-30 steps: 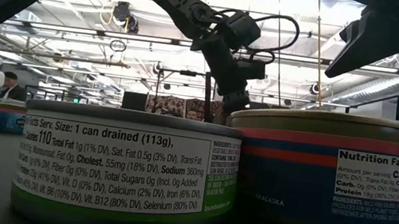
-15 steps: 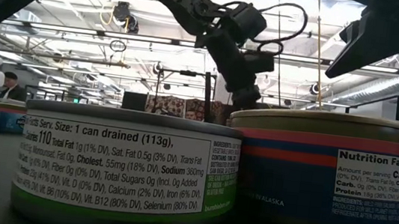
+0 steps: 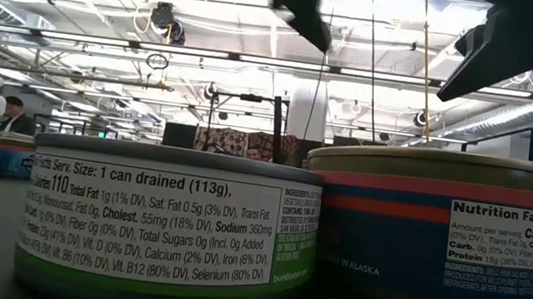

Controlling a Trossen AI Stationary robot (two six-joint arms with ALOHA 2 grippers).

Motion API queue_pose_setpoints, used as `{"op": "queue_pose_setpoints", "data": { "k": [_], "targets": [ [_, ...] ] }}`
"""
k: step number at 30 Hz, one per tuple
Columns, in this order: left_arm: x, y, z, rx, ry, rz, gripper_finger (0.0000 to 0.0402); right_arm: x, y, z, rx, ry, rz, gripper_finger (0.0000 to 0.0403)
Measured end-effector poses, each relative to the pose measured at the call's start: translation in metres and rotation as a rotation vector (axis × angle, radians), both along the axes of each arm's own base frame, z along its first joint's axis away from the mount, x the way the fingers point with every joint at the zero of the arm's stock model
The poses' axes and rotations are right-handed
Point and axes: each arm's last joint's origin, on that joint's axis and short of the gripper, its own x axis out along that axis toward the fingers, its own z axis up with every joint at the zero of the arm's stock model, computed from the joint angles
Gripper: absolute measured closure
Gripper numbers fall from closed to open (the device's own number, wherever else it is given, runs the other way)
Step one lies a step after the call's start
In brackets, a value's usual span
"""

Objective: Stack canned seafood by type on shelf
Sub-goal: Stack the blue-pink tuna can on top of the other blue-pink tuna can on the shelf

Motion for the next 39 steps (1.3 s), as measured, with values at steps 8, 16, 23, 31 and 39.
{"op": "queue_pose_setpoints", "data": {
  "k": [8,16,23,31,39],
  "targets": [
    [-0.086,0.004,0.005,-0.189,0.178,0.256,0.0352,-0.001,0.01,0.003,0.014,-0.04,0.05,0.0342],
    [-0.167,0.039,-0.039,-0.22,0.165,0.496,0.0352,-0.002,0.02,0.005,0.039,-0.078,0.088,0.0342],
    [-0.191,0.065,-0.093,-0.229,0.314,0.545,0.0352,-0.002,0.023,0.007,0.054,-0.1,0.094,0.0342],
    [-0.194,0.084,-0.127,-0.161,0.392,0.472,0.0314,-0.001,0.023,0.007,0.057,-0.11,0.092,0.0342],
    [-0.194,0.1,-0.136,-0.13,0.413,0.544,0.0217,-0.001,0.023,0.007,0.058,-0.11,0.09,0.0342]
  ]
}}
